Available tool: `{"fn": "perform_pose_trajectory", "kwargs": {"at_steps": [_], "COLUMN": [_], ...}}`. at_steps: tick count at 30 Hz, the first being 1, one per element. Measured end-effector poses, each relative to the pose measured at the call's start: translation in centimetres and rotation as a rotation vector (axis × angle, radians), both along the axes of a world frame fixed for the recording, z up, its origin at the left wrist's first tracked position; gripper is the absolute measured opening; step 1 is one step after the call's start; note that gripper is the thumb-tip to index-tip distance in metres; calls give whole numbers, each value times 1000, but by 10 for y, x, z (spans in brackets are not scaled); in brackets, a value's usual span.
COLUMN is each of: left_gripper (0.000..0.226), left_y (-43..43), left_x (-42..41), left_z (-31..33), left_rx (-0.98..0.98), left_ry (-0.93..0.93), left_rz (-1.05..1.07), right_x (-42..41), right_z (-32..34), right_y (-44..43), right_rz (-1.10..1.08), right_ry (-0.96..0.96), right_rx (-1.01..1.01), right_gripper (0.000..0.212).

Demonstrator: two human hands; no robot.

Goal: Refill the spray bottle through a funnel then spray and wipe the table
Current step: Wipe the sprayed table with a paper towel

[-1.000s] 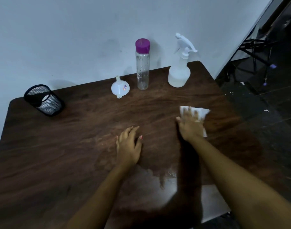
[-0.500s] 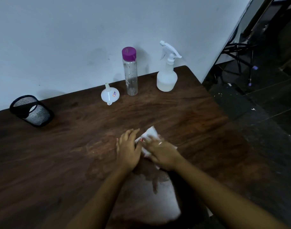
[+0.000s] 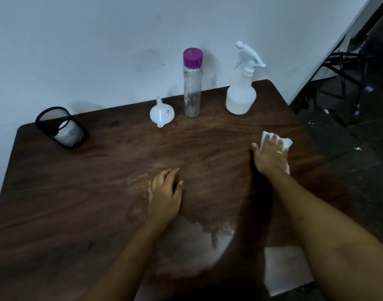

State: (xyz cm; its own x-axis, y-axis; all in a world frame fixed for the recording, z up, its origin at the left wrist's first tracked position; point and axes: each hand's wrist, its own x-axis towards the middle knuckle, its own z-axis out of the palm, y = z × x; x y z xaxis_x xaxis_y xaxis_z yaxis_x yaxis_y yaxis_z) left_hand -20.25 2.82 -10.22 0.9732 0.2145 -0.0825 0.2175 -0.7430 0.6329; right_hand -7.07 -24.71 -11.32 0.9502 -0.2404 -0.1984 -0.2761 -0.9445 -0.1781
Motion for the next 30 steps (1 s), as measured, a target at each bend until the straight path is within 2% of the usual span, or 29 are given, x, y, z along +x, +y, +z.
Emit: {"fn": "perform_pose_trajectory", "kwargs": {"at_steps": [3, 7, 10, 13, 17, 20, 24, 27, 29, 30], "left_gripper": [57, 46, 54, 62, 42, 41, 42, 42, 42, 42], "left_y": [25, 55, 68, 74, 71, 65, 53, 46, 43, 40], "left_x": [-9, -21, -30, -35, -36, -34, -36, -37, -35, -34], "left_z": [0, -2, 0, 0, -3, -3, -4, -6, -7, -7], "left_rx": [5, 18, 4, -20, -40, -5, -4, 0, -9, -12], "left_ry": [22, 22, -13, -46, -22, -22, -10, -10, -5, -13], "left_rz": [74, 186, 239, 249, 264, 235, 175, 144, 139, 127], "right_x": [3, -22, -65, -108, -135, -124, -91, -82, -94, -104], "right_z": [1, -1, -5, -9, -15, -13, -1, 2, 6, 7], "right_y": [64, 158, 211, 231, 201, 156, 105, 108, 132, 142], "right_rz": [252, 604, 938, 1236, 1463, 1386, 953, 699, 698, 769], "right_ry": [-13, -18, -28, -45, -55, -15, 5, 34, 35, 34], "right_rx": [2, 65, 155, 238, 154, 75, -15, -60, -4, 24], "right_gripper": [66, 67, 64, 61, 56, 60, 74, 80, 77, 74]}}
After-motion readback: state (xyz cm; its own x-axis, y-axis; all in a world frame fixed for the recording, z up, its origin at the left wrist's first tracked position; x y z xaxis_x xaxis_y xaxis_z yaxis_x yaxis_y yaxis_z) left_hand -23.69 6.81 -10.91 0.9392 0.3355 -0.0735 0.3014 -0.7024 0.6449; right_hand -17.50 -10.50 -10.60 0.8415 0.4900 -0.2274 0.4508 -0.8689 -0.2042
